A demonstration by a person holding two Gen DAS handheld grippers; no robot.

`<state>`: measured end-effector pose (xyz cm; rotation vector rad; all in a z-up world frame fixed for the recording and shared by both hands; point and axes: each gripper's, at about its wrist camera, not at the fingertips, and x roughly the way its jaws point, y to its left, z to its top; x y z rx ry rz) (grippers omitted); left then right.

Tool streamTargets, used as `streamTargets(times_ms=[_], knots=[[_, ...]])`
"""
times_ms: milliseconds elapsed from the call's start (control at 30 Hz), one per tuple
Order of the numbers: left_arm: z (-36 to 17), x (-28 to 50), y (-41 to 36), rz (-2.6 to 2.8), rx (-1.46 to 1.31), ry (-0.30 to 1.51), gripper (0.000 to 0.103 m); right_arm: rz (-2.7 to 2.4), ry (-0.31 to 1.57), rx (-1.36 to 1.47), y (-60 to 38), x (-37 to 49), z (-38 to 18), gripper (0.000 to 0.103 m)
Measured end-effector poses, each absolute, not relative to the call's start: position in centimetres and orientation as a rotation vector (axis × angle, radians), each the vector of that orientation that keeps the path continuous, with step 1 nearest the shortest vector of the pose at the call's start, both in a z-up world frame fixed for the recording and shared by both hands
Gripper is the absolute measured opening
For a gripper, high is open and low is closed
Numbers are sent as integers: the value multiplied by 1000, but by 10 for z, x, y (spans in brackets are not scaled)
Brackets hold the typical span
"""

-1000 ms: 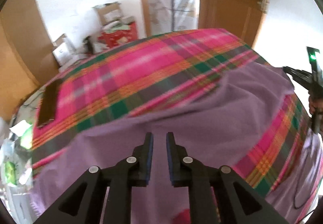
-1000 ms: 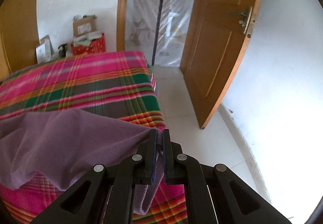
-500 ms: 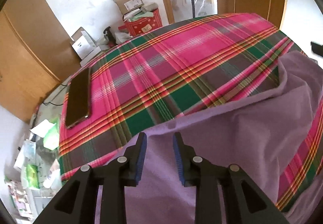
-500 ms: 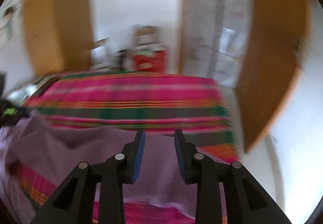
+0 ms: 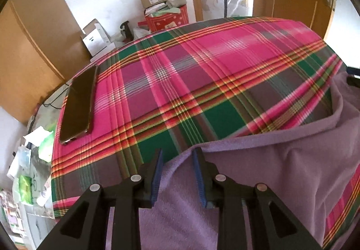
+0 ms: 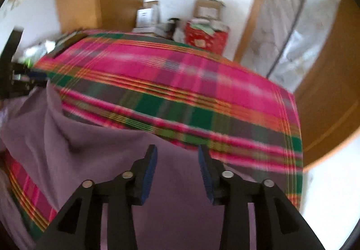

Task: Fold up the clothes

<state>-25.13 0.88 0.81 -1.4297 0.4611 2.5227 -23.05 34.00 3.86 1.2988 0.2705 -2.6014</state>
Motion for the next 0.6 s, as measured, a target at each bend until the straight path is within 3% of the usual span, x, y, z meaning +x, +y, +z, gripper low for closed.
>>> streamTargets(times_ms=[300,600], knots=[[8,-246,7,2569,-1453,357,28,-2551,-135,1365,392,-206,31,45],[10,-236,14,2567,-1460,400,28,-2574,-38,1401,368,-200,19,45]])
